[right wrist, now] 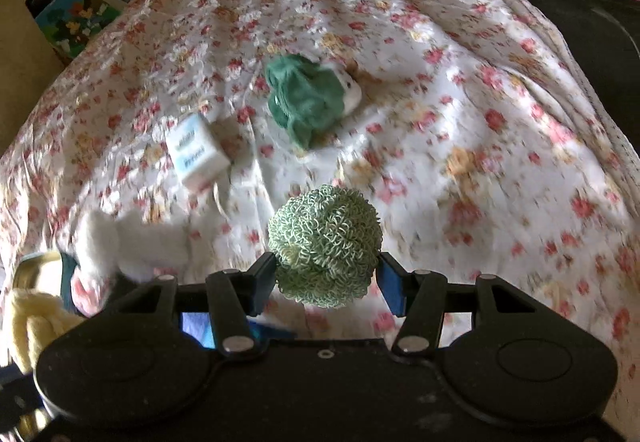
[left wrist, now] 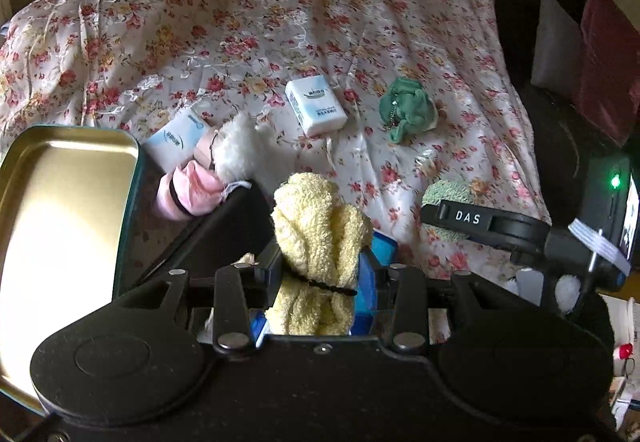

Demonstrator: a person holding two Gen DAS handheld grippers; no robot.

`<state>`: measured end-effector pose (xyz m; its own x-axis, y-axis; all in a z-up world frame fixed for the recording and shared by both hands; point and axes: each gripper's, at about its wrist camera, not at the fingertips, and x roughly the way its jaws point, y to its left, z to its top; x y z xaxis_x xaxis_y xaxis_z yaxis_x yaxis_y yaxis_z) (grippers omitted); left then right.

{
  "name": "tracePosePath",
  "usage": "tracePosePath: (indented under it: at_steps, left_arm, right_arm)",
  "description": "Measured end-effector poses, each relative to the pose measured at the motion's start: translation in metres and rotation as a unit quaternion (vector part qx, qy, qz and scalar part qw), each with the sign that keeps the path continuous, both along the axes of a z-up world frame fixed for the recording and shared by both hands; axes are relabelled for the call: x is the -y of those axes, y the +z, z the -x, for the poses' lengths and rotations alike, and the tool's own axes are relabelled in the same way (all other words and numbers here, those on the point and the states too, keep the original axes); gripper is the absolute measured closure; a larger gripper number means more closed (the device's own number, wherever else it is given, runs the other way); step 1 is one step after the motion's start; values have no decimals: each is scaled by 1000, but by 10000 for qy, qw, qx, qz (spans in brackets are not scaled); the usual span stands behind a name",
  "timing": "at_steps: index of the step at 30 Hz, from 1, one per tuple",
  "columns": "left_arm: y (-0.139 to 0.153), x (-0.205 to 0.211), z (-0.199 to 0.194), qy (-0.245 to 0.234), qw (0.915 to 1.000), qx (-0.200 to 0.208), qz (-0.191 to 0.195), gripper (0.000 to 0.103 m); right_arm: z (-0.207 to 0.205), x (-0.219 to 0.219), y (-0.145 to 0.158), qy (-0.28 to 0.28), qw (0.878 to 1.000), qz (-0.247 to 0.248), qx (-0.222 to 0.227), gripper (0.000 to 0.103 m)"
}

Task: Organize soft objects
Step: 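Carry both items over the gold tin tray and open both grippers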

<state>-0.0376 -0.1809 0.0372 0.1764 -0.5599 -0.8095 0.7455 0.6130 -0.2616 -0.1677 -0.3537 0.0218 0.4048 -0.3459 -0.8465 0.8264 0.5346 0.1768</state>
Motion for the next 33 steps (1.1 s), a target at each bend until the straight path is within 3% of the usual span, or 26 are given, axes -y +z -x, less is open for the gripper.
tracePosePath:
  at_steps: [9,17,26,33]
  left_arm:
    - [16,-37,-7,167,9998,44,135,63]
    - [16,-70,-20,474,9988,-59,119,63]
    - [19,-118,-45,1150,9933,-22,75,63]
    - [15,-155,-78,1885,9820,41,-82,63]
  right_arm:
    - [8,-64,20,647,9969,288,-332,49]
    - [28,-114,26,1056,9930,144,-509,49]
    - [17,-185,25,1995,9782,-205,-543,49]
    - [-17,-222,31,2606,9642,-314,-391,49]
